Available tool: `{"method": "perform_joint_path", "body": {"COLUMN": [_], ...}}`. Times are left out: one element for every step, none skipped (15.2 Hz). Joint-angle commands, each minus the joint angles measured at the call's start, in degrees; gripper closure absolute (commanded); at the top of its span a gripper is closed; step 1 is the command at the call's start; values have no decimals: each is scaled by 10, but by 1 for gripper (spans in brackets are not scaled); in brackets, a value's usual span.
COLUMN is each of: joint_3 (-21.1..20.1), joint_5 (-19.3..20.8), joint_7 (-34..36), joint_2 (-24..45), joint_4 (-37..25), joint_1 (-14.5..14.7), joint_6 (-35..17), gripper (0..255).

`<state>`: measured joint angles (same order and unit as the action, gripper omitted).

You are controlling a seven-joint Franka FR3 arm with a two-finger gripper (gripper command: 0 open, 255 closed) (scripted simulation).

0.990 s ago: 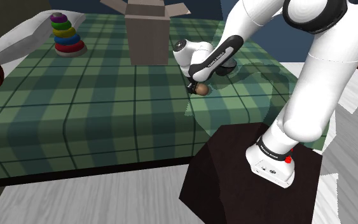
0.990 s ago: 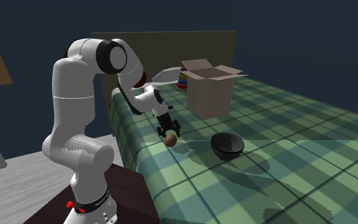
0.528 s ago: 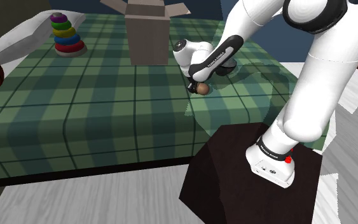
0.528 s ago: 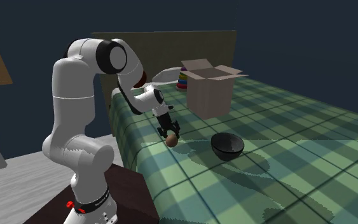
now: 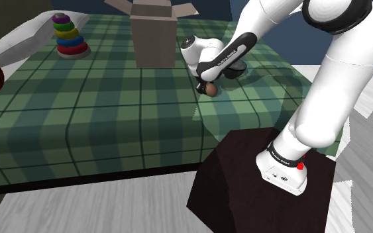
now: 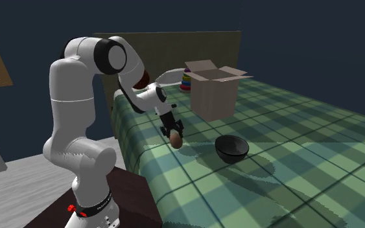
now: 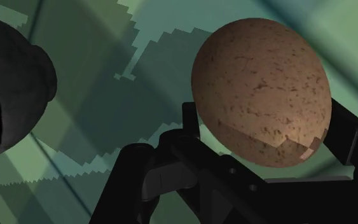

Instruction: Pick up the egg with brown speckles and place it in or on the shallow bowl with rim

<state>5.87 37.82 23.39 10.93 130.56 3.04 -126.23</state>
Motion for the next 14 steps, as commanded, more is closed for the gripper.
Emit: {"method": "perform_joint_path", "body": {"joint_3": [-1, -2, -2, -3, -3, -3, -4, -4, -5, -5, -5, -6, -6, -7], "joint_5": [-5, -7, -9, -12, -14, -16, -18, -21, -23, -25, -27, -29, -30, -32], "joint_7": [-8, -12, -16, -20, -24, -28, -32, -36, -40, -44, -47, -51, -55, -59], "joint_2": [-12, -18, -24, -30, -35, -41, -46, -52, -57, -62, -67, -72, -77, -82], "joint_4": [-1, -2, -3, -4, -5, -6, -8, -9, -11, -13, -14, -16, -19, -21], "joint_1": [1, 1, 1, 1, 2, 2, 2, 2, 3, 3, 3, 4, 4, 5], "joint_6": [12, 17, 23, 29, 35, 41, 47, 54, 60, 66, 72, 78, 85, 91], "gripper": [255, 255, 255, 255, 255, 255, 255, 255, 255, 255, 255, 255, 255, 255]}}
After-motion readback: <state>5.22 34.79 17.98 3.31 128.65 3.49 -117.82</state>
